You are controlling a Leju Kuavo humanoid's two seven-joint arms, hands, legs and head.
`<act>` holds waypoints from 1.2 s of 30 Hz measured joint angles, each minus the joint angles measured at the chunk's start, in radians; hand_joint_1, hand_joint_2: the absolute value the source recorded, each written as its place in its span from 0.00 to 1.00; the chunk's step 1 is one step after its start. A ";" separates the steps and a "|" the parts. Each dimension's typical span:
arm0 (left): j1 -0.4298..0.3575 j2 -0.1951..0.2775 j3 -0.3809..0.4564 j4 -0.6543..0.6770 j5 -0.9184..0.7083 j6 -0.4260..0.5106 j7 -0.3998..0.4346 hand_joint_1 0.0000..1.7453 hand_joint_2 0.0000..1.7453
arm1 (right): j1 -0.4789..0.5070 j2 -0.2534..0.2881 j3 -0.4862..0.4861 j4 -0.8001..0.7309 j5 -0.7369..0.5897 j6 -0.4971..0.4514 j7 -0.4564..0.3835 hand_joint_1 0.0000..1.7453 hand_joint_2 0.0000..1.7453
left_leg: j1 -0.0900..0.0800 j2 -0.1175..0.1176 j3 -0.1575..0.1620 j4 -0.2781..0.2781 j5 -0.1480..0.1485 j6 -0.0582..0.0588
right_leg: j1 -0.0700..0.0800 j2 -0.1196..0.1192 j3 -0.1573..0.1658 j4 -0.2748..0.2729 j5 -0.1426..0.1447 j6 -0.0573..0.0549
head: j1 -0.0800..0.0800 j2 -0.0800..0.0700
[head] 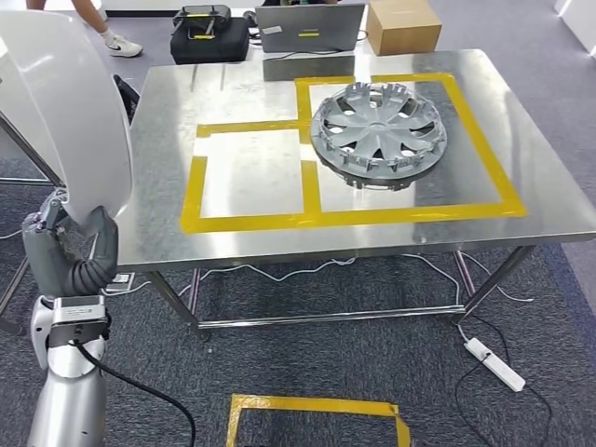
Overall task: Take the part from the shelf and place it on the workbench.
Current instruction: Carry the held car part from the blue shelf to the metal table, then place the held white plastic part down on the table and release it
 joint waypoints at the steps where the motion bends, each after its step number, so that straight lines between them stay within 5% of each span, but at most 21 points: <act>1: -0.002 0.001 0.000 0.001 0.000 -0.001 0.000 1.00 1.00 | -0.001 0.000 0.000 0.000 0.000 0.000 0.001 0.00 0.00 | -0.001 0.002 0.018 -0.056 0.021 0.003 | 0.001 0.000 0.005 0.001 -0.007 0.006 | -0.002 0.000; 3: -0.002 0.002 -0.001 0.003 -0.001 -0.003 0.000 1.00 1.00 | -0.001 0.000 0.000 0.000 -0.001 0.000 0.003 0.00 0.00 | -0.004 0.004 0.033 -0.107 0.024 0.014 | 0.004 -0.001 0.007 0.002 -0.017 0.019 | -0.003 0.000; 7: -0.003 0.002 -0.003 0.005 -0.002 -0.003 0.000 1.00 1.00 | -0.002 0.000 0.000 0.000 -0.003 0.000 0.004 0.00 0.00 | 0.000 0.003 0.057 -0.115 0.015 0.044 | 0.004 -0.005 0.001 0.043 -0.046 0.038 | 0.001 0.000; 11: -0.004 0.002 -0.004 0.007 -0.003 -0.004 0.000 1.00 1.00 | -0.003 0.000 0.000 0.000 -0.003 0.000 0.005 0.00 0.00 | -0.003 0.002 0.078 -0.115 -0.005 0.053 | 0.002 -0.007 -0.146 0.273 -0.128 0.049 | 0.009 0.000; 13: -0.002 0.002 -0.004 0.009 -0.003 -0.004 0.000 1.00 1.00 | 0.000 0.000 0.000 0.000 -0.004 0.000 0.005 0.00 0.00 | -0.005 -0.001 0.097 -0.114 -0.019 0.052 | 0.003 -0.007 -0.168 0.259 -0.084 0.044 | 0.010 0.000; 16: -0.003 0.002 -0.004 0.010 -0.003 -0.004 0.000 1.00 1.00 | 0.001 0.000 0.000 0.000 -0.005 0.000 0.005 0.00 0.00 | -0.007 -0.002 0.130 -0.115 -0.044 0.047 | 0.009 -0.008 -0.111 0.068 0.039 0.027 | 0.010 0.000; 21: -0.002 0.002 -0.005 0.012 -0.008 -0.003 0.002 1.00 1.00 | 0.002 0.000 0.000 0.000 -0.008 0.000 0.007 0.00 0.00 | -0.006 -0.002 0.141 -0.108 -0.051 0.019 | 0.013 -0.007 -0.067 -0.002 0.056 0.002 | 0.006 0.000; 23: -0.005 0.002 -0.005 0.012 -0.008 -0.003 0.003 1.00 1.00 | 0.001 0.000 0.000 0.000 -0.008 0.000 0.007 0.00 0.00 | -0.005 -0.001 0.108 -0.040 -0.069 0.009 | 0.008 -0.006 -0.048 -0.012 0.052 -0.005 | 0.002 0.000; 26: -0.003 0.004 -0.006 0.013 -0.008 -0.003 0.003 1.00 1.00 | 0.000 0.000 0.000 0.000 -0.008 0.002 0.007 0.00 0.00 | -0.002 -0.001 -0.005 0.130 -0.134 -0.001 | 0.007 -0.006 -0.031 -0.014 0.036 -0.012 | 0.001 0.000; 27: -0.002 0.004 -0.006 0.013 -0.008 -0.003 0.003 1.00 1.00 | 0.001 0.000 0.000 0.000 -0.008 0.002 0.008 0.00 0.00 | -0.001 -0.001 -0.030 0.151 -0.135 -0.003 | 0.006 -0.005 -0.024 -0.014 0.029 -0.012 | 0.001 0.000; 29: 0.000 0.005 -0.006 0.014 -0.008 -0.003 0.003 1.00 1.00 | 0.002 0.000 0.000 0.000 -0.008 0.002 0.008 0.00 0.00 | 0.001 0.000 -0.026 0.089 -0.066 -0.005 | 0.004 -0.002 -0.004 -0.014 0.015 -0.009 | 0.001 0.000; 31: -0.001 0.006 -0.006 0.014 -0.008 -0.003 0.003 1.00 1.00 | 0.001 0.000 0.000 0.000 -0.008 0.003 0.008 0.00 0.00 | 0.002 0.002 0.016 -0.042 0.018 -0.007 | 0.003 -0.001 0.015 -0.013 -0.002 0.001 | 0.001 0.000; 33: -0.003 0.007 -0.006 0.014 -0.008 -0.003 0.003 1.00 1.00 | 0.000 0.000 0.000 0.000 -0.008 0.003 0.008 0.00 0.00 | 0.000 0.005 0.041 -0.114 0.031 -0.001 | 0.004 0.000 0.022 -0.011 -0.015 0.012 | -0.002 0.000; 36: -0.004 0.006 -0.006 0.015 -0.008 -0.003 0.003 1.00 1.00 | -0.001 0.000 0.000 0.000 -0.008 0.003 0.008 0.00 0.00 | -0.002 0.006 0.044 -0.120 0.017 0.007 | 0.006 -0.001 0.020 -0.011 -0.019 0.017 | -0.006 0.000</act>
